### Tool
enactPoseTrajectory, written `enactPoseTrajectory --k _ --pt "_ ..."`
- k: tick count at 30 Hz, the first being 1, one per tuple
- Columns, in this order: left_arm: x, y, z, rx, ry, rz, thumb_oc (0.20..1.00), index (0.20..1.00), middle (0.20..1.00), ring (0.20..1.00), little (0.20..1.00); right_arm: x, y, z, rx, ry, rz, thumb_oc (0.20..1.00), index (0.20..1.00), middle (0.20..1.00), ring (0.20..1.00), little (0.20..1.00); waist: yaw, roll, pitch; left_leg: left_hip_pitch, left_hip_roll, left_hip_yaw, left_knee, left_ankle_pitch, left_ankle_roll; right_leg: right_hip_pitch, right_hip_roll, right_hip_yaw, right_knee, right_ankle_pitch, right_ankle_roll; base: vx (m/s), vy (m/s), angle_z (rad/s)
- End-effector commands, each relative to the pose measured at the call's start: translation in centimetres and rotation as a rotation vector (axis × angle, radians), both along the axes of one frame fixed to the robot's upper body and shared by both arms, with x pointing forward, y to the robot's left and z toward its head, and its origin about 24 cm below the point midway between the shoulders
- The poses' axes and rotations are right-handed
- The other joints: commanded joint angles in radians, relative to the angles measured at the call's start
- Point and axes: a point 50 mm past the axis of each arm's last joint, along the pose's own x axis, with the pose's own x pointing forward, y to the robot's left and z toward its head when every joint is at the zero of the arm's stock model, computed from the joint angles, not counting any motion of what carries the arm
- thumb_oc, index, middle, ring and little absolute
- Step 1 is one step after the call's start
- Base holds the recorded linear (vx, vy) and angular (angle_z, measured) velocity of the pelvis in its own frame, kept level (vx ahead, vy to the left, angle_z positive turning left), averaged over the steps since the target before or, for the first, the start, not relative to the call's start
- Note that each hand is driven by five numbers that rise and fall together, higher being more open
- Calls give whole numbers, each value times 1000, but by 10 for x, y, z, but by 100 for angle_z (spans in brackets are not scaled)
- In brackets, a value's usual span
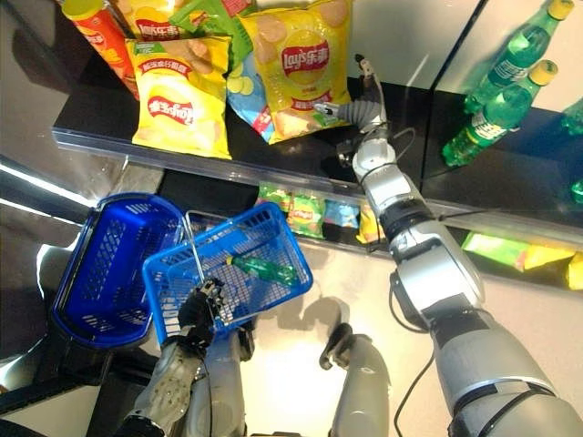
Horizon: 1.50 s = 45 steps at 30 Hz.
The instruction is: Pick up the snacks into the basket
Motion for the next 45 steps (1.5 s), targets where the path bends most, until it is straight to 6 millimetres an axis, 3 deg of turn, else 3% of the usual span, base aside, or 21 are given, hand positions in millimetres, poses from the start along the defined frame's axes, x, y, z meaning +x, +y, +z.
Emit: enactPoseTrajectory --k 1,7,15,23,32,45 --pt "5 18 41 -4 -211 57 200 200 200 200 200 0 -4 49 -14 -93 -50 1000 1000 1000 1000 1000 31 14 -29 12 -8 -20 51 -75 28 52 -26 38 -94 161 166 -6 -12 15" --pt "5 13 40 10 -208 4 200 200 200 200 200 0 -39 55 -107 -20 -202 1000 1000 1000 1000 1000 60 32 -36 -5 -27 -48 33 -58 30 54 -36 16 -93 160 169 -7 -13 15" --pt "5 9 41 19 -221 -34 200 200 200 200 200 -3 -61 60 -181 18 -264 1000 1000 1000 1000 1000 84 46 -46 -17 -44 -69 27 -50 33 57 -46 -4 -85 159 175 -3 -9 15" --pt "6 9 42 17 -230 -53 200 200 200 200 200 -6 -79 63 -42 28 -219 1000 1000 1000 1000 1000 107 59 -56 -32 -60 -95 23 -42 34 58 -58 -23 -71 150 180 7 -9 11" --pt "1 13 39 8 -217 -49 200 200 200 200 200 -16 -97 89 92 -47 -160 1000 1000 1000 1000 1000 129 68 -58 -53 -78 -119 18 -34 35 53 -73 -41 -54 141 185 6 -8 8" --pt "-1 17 44 10 -241 -54 200 200 200 200 200 -36 -139 113 157 -113 -227 1000 1000 1000 1000 1000 160 79 -59 -89 -103 -150 -3 -14 34 39 -91 -77 -41 134 193 8 -11 11"
